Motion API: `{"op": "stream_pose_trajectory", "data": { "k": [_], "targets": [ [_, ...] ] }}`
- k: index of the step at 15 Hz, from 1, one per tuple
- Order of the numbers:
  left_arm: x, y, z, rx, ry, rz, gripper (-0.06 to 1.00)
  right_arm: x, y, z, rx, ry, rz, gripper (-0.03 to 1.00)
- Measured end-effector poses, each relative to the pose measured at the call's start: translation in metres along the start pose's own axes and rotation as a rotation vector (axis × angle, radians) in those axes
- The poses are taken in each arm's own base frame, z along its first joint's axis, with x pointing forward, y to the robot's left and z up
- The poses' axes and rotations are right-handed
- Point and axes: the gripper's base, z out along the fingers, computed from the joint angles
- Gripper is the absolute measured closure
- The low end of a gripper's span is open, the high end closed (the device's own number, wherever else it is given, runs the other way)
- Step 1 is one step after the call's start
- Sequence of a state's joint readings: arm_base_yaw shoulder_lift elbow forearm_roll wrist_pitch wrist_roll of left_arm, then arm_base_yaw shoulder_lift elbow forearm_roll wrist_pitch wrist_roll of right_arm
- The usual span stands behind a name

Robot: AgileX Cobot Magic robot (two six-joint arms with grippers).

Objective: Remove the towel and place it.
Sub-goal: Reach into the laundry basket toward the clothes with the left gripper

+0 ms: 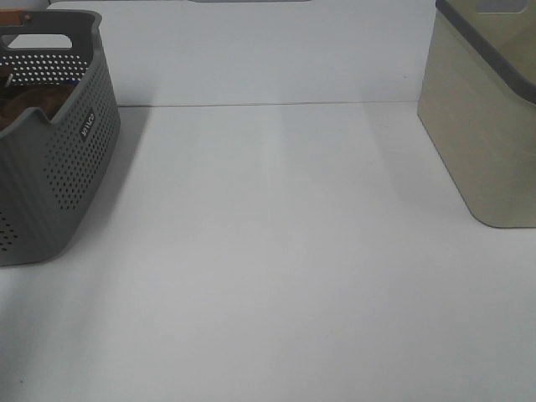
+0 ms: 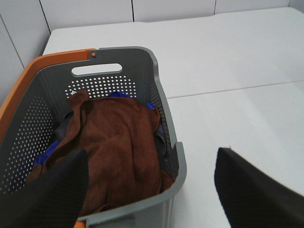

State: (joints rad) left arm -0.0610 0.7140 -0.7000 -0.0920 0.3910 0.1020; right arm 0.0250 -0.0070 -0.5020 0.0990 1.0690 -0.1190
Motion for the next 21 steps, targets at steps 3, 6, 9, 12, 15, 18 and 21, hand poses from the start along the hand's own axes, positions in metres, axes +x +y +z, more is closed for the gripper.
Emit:
{"op": "stream_pose_trajectory", "data": {
  "k": [3,6,9,12,15,18,21],
  "targets": [
    [-0.03,0.002,0.059,0.008,0.157,-0.001,0.24,0.0,0.0,0.0,0.0,0.0,0.0,0.32],
    [-0.048,0.006,0.121,0.004,0.345,0.039,0.24,0.0,0.0,0.0,0.0,0.0,0.0,0.32],
    [-0.053,0.012,0.17,-0.036,0.469,0.063,0.24,0.0,0.0,0.0,0.0,0.0,0.0,0.32],
    [-0.054,0.025,0.224,-0.127,0.569,0.058,0.26,0.0,0.0,0.0,0.0,0.0,0.0,0.32],
    [-0.052,0.049,0.271,-0.208,0.602,-0.02,0.28,0.0,0.0,0.0,0.0,0.0,0.0,0.32],
    [-0.047,0.073,0.31,-0.253,0.597,-0.051,0.3,0.0,0.0,0.0,0.0,0.0,0.0,0.32],
    [-0.031,0.086,0.348,-0.276,0.606,-0.047,0.3,0.0,0.0,0.0,0.0,0.0,0.0,0.32]
  ]
}}
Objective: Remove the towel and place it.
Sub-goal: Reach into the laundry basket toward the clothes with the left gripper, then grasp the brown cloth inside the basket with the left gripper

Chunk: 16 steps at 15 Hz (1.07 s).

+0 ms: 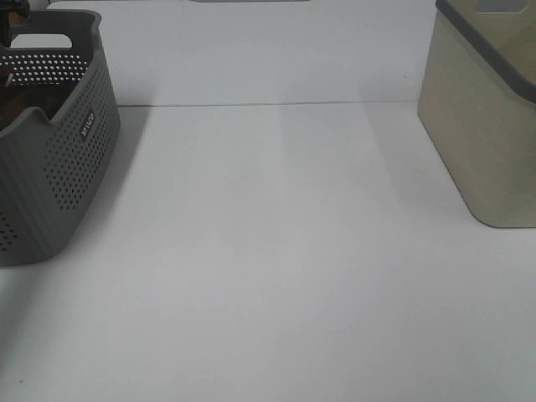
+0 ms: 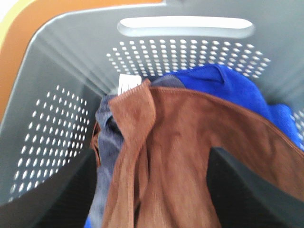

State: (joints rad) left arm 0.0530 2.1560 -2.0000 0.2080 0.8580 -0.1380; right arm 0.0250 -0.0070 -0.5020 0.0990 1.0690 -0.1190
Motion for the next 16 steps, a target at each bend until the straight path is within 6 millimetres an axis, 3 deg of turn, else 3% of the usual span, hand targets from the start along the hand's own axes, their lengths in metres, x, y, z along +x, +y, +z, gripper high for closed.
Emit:
{"op": "stream_pose_trajectory", "data": {
  "k": [4,11,16],
  "targets": [
    [-0.006,0.009,0.05,-0.024,-0.029,-0.025,0.3,0.0,0.0,0.0,0.0,0.0,0.0,0.32],
    [0.0,0.008,0.084,-0.026,-0.04,-0.023,0.31,0.0,0.0,0.0,0.0,0.0,0.0,0.32],
    [0.003,0.007,0.09,-0.032,-0.034,-0.014,0.37,0.0,0.0,0.0,0.0,0.0,0.0,0.32]
  ]
}}
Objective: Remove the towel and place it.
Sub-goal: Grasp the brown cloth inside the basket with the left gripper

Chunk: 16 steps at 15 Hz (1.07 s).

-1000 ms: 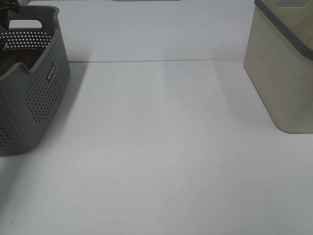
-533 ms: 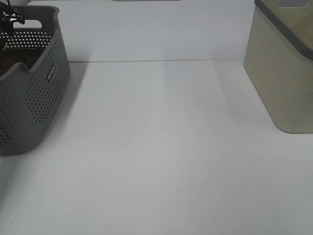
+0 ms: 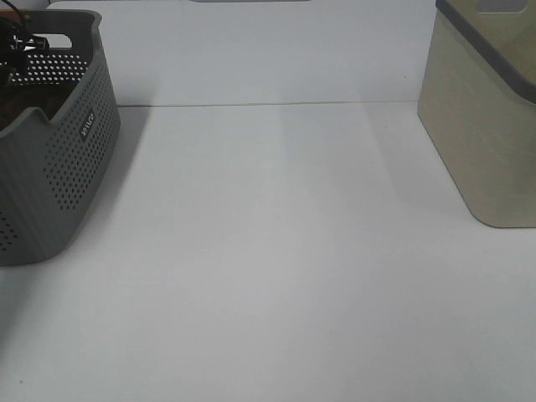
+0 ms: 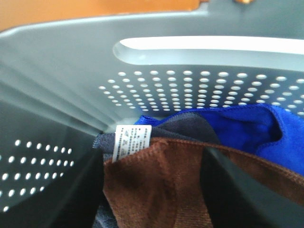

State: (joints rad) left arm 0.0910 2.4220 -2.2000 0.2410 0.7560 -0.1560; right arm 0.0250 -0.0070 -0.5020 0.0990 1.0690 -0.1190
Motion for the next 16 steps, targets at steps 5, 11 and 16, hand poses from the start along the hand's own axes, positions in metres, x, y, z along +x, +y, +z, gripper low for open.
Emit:
{"op": "stream_pose_trajectory", "data": {
  "k": [5,11,16],
  "targets": [
    [0.008,-0.002,0.015,-0.001,0.018,0.025,0.43,0.0,0.0,0.0,0.0,0.0,0.0,0.32],
    [0.007,-0.001,0.015,-0.014,0.013,0.056,0.79,0.0,0.0,0.0,0.0,0.0,0.0,0.32],
    [0.007,-0.001,0.015,-0.017,0.014,0.118,0.94,0.0,0.0,0.0,0.0,0.0,0.0,0.32]
  ]
}}
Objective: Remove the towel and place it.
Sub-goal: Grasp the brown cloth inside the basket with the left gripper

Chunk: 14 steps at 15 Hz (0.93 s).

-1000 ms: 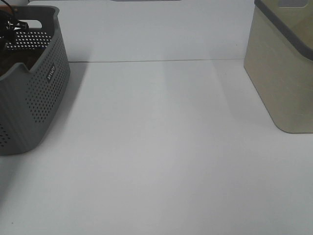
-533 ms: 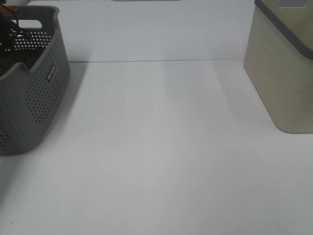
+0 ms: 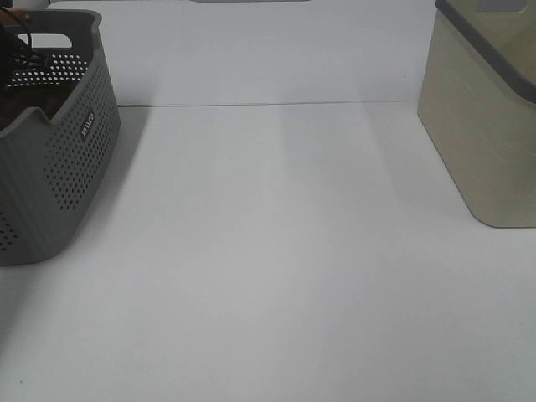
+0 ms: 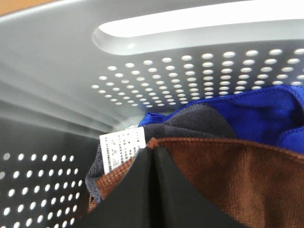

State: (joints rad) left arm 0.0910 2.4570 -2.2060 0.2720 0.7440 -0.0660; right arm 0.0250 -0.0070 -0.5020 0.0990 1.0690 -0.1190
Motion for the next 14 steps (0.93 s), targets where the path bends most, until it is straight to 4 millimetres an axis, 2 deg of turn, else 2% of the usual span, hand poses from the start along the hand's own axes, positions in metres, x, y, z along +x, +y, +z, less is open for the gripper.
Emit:
{"op": "stream_pose_trajectory", "data": {
  "k": [3,6,8,11,14],
  "targets": [
    [-0.002,0.001,-0.005,-0.002,-0.003,-0.002,0.94,0.0,0.0,0.0,0.0,0.0,0.0,0.32],
    [-0.022,0.011,-0.043,-0.004,-0.066,-0.027,0.94,0.0,0.0,0.0,0.0,0.0,0.0,0.32],
    [-0.029,0.014,-0.059,0.001,-0.09,-0.041,0.94,0.0,0.0,0.0,0.0,0.0,0.0,0.32],
    [-0.043,0.011,-0.094,0.02,-0.144,-0.037,0.94,0.0,0.0,0.0,0.0,0.0,0.0,0.32],
    [-0.063,-0.002,-0.149,0.043,-0.252,0.006,0.94,0.0,0.0,0.0,0.0,0.0,0.0,0.32]
  ]
}}
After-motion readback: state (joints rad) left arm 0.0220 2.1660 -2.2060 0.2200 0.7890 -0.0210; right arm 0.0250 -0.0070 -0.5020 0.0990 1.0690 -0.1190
